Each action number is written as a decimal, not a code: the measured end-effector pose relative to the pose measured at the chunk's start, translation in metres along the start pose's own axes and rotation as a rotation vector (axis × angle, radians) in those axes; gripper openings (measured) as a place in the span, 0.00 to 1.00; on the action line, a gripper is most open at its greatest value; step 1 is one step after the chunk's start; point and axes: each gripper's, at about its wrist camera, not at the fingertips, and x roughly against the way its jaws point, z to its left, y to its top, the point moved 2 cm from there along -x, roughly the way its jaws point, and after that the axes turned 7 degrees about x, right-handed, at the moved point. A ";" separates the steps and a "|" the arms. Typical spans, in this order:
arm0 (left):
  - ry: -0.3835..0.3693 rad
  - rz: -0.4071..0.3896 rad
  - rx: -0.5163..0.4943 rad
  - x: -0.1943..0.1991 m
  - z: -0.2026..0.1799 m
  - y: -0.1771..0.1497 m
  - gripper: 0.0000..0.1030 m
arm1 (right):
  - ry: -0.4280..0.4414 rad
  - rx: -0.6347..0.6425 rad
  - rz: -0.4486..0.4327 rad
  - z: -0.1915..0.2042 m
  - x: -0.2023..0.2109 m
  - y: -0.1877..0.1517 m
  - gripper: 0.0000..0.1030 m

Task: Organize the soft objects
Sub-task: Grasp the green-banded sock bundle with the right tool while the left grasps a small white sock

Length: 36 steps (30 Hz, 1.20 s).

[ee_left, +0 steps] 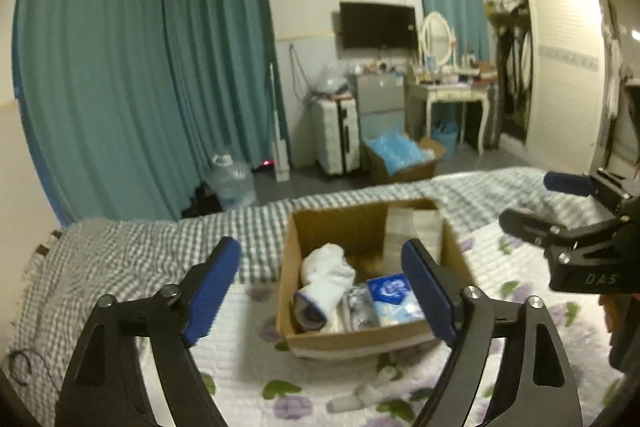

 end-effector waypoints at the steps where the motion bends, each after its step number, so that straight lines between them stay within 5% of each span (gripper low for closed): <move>1: -0.006 -0.014 0.019 0.015 0.003 0.003 0.98 | -0.011 0.006 0.008 0.002 0.010 0.003 0.96; 9: 0.039 -0.084 0.042 0.073 0.016 0.001 1.00 | -0.062 0.041 -0.004 0.023 0.073 0.012 1.00; 14: 0.048 -0.005 0.060 0.064 0.024 -0.031 1.00 | -0.028 0.049 0.018 0.048 0.074 -0.009 1.00; 30: 0.122 0.298 0.064 -0.034 0.043 -0.163 1.00 | 0.130 0.045 0.293 0.099 -0.060 -0.136 0.97; 33: 0.147 0.345 0.052 -0.043 0.045 -0.175 1.00 | 0.192 0.048 0.338 0.106 -0.082 -0.154 0.90; 36: 0.168 0.375 0.053 -0.049 0.046 -0.180 1.00 | 0.187 0.098 0.383 0.114 -0.102 -0.163 0.69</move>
